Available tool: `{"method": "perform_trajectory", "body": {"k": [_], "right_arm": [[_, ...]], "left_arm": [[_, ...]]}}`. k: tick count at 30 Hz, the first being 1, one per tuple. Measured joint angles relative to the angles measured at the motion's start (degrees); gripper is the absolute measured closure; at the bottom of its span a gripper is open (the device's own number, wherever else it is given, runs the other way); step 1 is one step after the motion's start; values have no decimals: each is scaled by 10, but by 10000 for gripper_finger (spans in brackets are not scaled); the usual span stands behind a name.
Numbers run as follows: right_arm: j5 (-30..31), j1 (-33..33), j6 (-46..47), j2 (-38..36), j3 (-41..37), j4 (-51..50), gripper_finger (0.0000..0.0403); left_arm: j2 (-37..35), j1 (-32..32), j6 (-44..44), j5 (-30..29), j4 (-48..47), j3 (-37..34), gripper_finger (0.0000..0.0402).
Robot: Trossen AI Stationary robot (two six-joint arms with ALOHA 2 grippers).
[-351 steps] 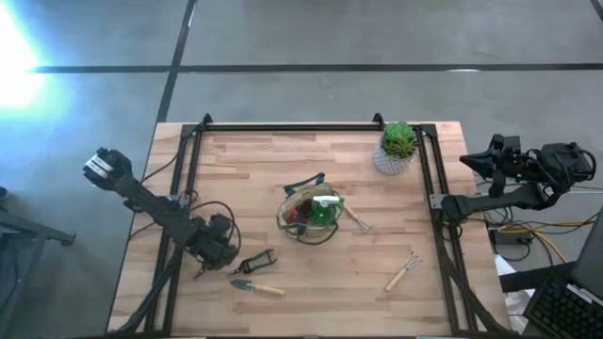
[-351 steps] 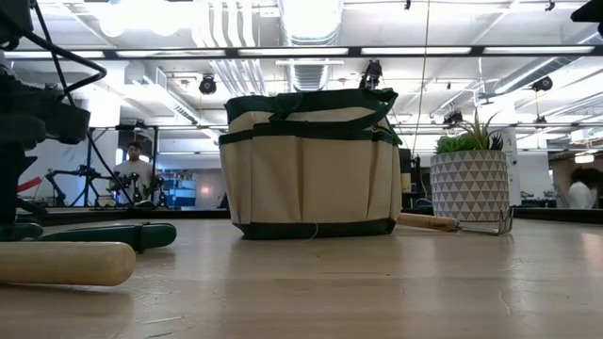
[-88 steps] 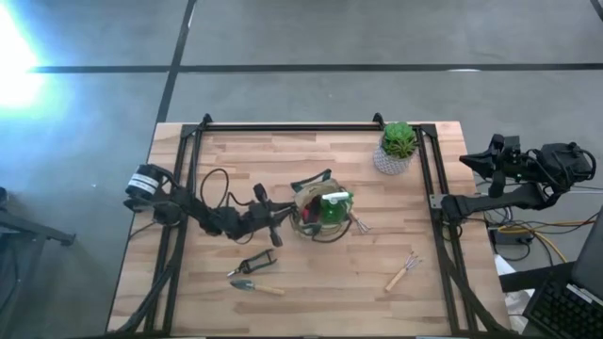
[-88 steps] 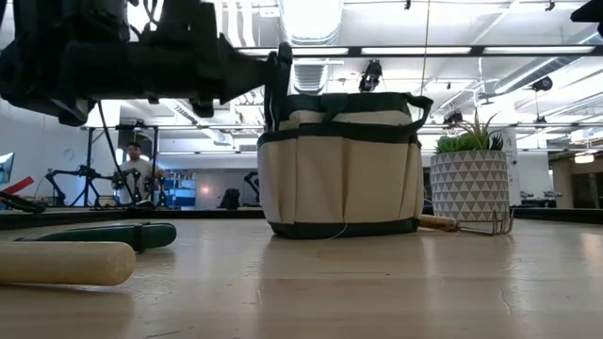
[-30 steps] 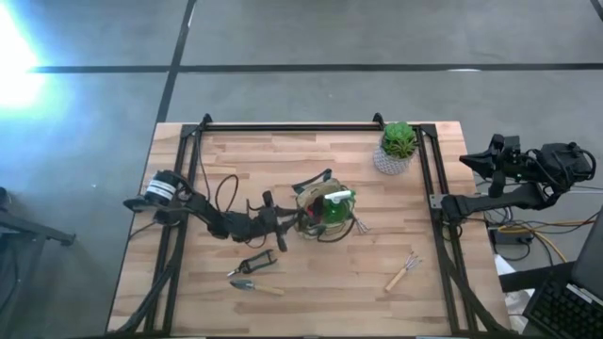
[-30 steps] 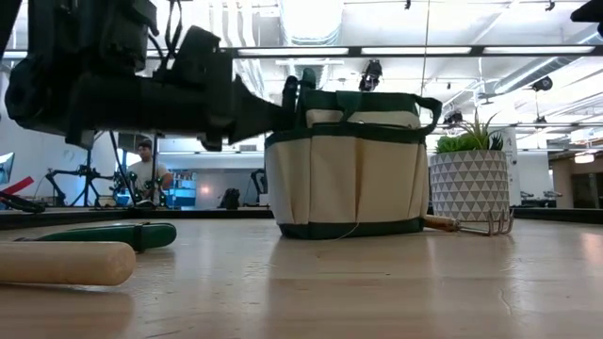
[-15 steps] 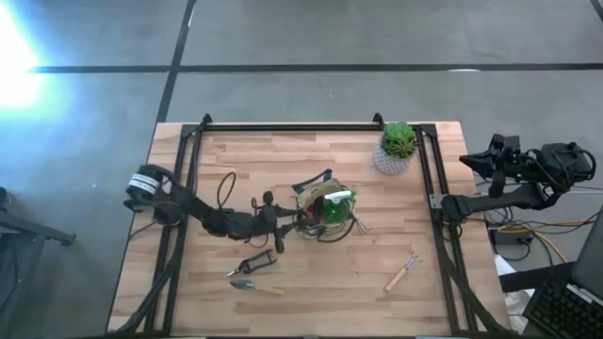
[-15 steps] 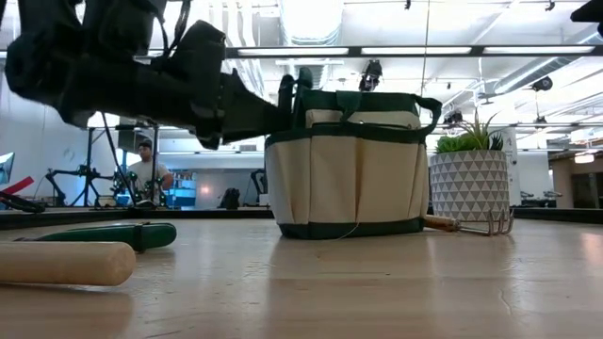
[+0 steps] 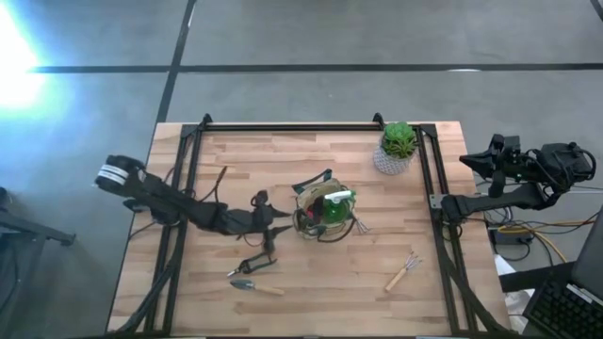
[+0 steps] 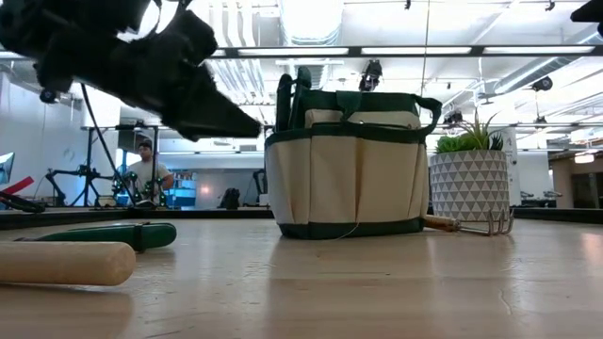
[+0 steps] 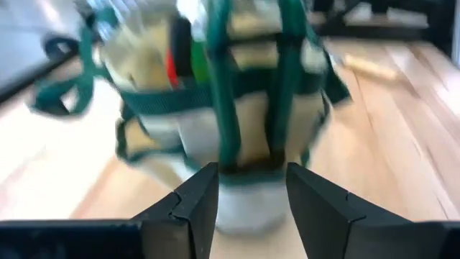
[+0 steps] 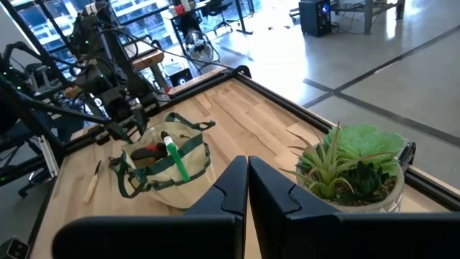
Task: Pick & Place Garden tools in Gardening bag
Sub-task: Adjust the light brown gardening bag on the table
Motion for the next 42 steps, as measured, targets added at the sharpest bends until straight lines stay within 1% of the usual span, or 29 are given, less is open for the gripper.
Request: {"method": "perform_trajectory", "body": {"k": [3, 7, 13, 19, 27, 35, 39, 42], "right_arm": [[0, 0, 0, 0, 0, 0, 394], [0, 0, 0, 0, 0, 0, 394], [0, 0, 0, 0, 0, 0, 394], [0, 0, 0, 0, 0, 0, 394], [0, 0, 0, 0, 0, 0, 394], [0, 0, 0, 0, 0, 0, 394], [0, 0, 0, 0, 0, 0, 394], [0, 0, 0, 0, 0, 0, 394]], "left_arm": [[-37, 0, -23, 29, -82, 0, 236], [-90, 0, -83, 60, -194, 0, 236], [-151, 0, -176, 112, -302, 0, 236], [-182, 0, -214, 129, -327, 0, 236], [-191, -15, -230, 143, -362, 0, 238], [-191, -44, -297, 144, -446, 0, 273], [-187, -44, -311, 142, -447, 0, 290], [-171, -44, -325, 142, -446, 0, 295]]}}
